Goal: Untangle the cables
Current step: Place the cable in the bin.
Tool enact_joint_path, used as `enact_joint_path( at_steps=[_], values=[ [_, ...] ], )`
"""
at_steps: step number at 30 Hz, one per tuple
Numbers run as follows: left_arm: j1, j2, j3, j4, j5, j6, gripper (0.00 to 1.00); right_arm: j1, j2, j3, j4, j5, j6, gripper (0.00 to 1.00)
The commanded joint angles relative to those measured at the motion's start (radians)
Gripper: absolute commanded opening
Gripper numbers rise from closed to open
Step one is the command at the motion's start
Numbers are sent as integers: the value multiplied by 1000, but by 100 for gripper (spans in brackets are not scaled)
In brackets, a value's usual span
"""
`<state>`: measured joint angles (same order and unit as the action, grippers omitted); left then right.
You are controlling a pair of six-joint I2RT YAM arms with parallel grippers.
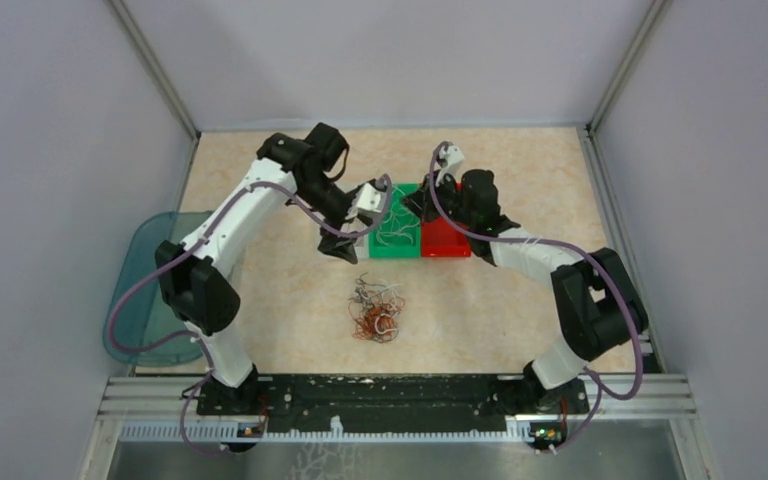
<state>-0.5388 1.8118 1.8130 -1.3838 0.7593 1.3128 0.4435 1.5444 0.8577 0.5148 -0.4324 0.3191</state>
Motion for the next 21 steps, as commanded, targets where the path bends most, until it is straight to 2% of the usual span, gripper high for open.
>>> enact_joint_path(
  at_steps=[1,5,8,10,14,21],
  values=[
    [76,-57,30,-13,47,-56,100,9,72,65,-90,132,-23,0],
    [184,-63,53,145,77,-231,100,87,164,126,-191,235,-65,0],
    [241,-111,-7,351,61,-387,100,126,217,192,-281,332,-45,0],
    [256,-155,-79,500,0,-486,100,160,239,226,-316,392,-42,0],
    [273,-225,-196,658,-37,-546,100,215,316,345,-429,509,-45,0],
    [276,-295,-283,709,-38,-568,100,222,419,464,-498,545,-11,0]
  ],
)
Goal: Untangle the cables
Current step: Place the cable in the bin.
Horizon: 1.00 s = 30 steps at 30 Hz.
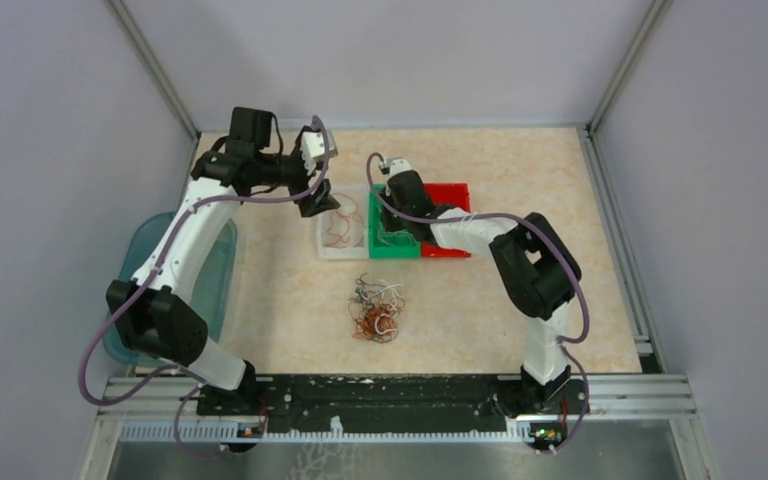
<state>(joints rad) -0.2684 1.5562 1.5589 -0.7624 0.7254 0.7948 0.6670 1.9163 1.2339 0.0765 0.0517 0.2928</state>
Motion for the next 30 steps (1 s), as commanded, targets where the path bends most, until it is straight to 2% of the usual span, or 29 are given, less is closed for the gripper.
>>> enact_joint_path(
  at_steps=[1,3,5,10,13,19,22,25,27,30],
  values=[
    [7,-43,-30,87,-4,-53,100,-3,61,116,-78,60,11,0],
    [10,-47,-30,78,3,-58,100,-2,69,142,-99,49,5,0],
    [14,-51,-30,69,13,-64,100,-3,49,168,-122,32,-10,17],
    [21,-64,-28,57,20,-61,100,-2,-68,205,-181,30,-49,33],
    [21,-69,-14,39,14,-54,100,-2,-132,223,-232,38,-64,39],
    [23,-90,-16,3,9,-43,100,-2,-239,204,-309,67,-76,44],
    [23,-111,-38,5,18,-45,100,-1,-339,110,-291,37,-84,53],
    [23,-131,-69,8,32,-41,100,24,-467,-52,-226,-18,-109,61],
    [22,-145,-99,3,43,-19,100,46,-562,-176,-180,-91,-91,63],
    [21,-162,-132,-39,62,26,100,85,-710,-405,-8,-232,-60,64]
  ],
)
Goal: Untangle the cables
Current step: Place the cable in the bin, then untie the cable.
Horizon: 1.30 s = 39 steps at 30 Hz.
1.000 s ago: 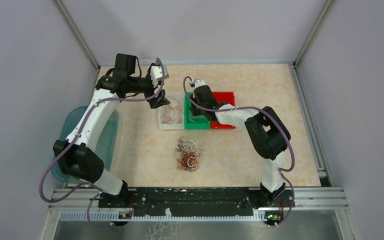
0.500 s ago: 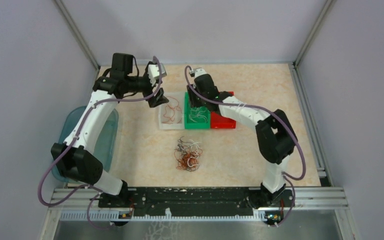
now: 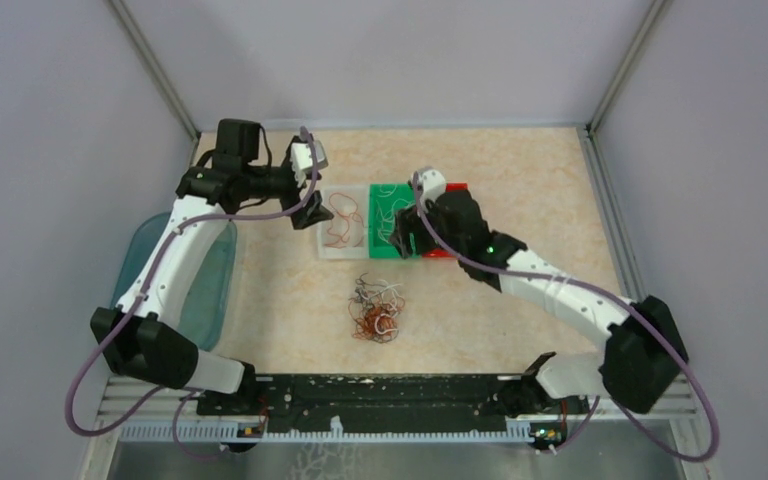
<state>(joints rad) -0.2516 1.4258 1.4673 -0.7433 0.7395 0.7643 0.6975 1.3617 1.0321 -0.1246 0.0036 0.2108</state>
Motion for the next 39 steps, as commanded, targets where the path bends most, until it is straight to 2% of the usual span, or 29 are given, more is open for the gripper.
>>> enact_joint_path(
  at_steps=[1,4,9,16,21,30,39],
  values=[
    [5,-34,-50,-77,55,76,100,63,-180,-267,222,-203,45,65],
    [3,-40,-79,-125,77,135,100,68,-194,-375,245,-226,118,64],
    [-5,-53,-114,-157,81,162,100,68,-175,-491,400,-257,229,59],
    [-22,-80,-155,-185,60,211,100,69,-27,-441,440,-264,244,53],
    [-27,-85,-165,-180,41,228,100,63,44,-416,503,-270,375,54],
    [-31,-98,-176,-155,27,234,100,64,90,-418,596,-141,577,52],
    [-31,-117,-184,-140,12,240,100,85,121,-408,654,-38,633,45]
  ],
)
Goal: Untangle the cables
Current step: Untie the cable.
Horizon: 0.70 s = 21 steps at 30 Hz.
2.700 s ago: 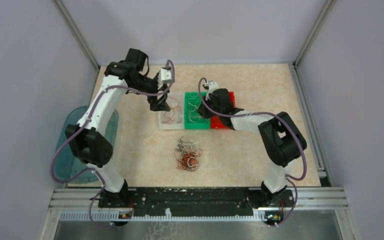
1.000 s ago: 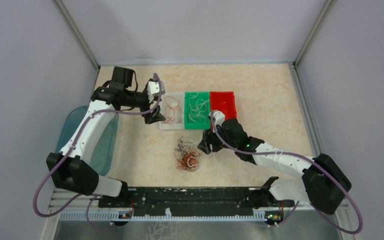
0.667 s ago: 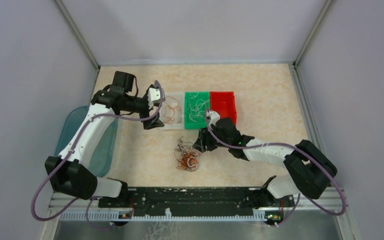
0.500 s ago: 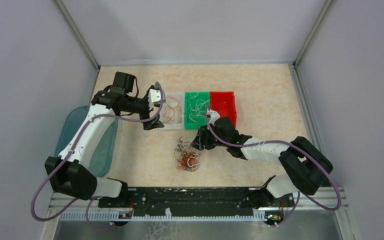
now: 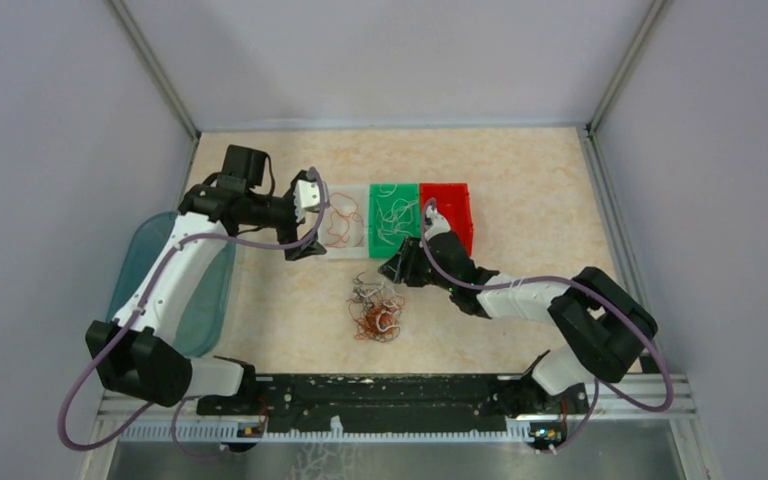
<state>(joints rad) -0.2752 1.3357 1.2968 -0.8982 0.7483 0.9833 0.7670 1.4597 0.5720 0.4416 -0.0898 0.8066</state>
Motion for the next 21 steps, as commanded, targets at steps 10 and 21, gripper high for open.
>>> enact_joint_path(
  at_steps=[10,21],
  values=[
    [-7,-28,-11,18,7,18,100,47,74,24,191,30,62,26],
    [-9,-34,-23,45,74,-75,100,52,-53,100,132,-13,-94,0]
  ],
)
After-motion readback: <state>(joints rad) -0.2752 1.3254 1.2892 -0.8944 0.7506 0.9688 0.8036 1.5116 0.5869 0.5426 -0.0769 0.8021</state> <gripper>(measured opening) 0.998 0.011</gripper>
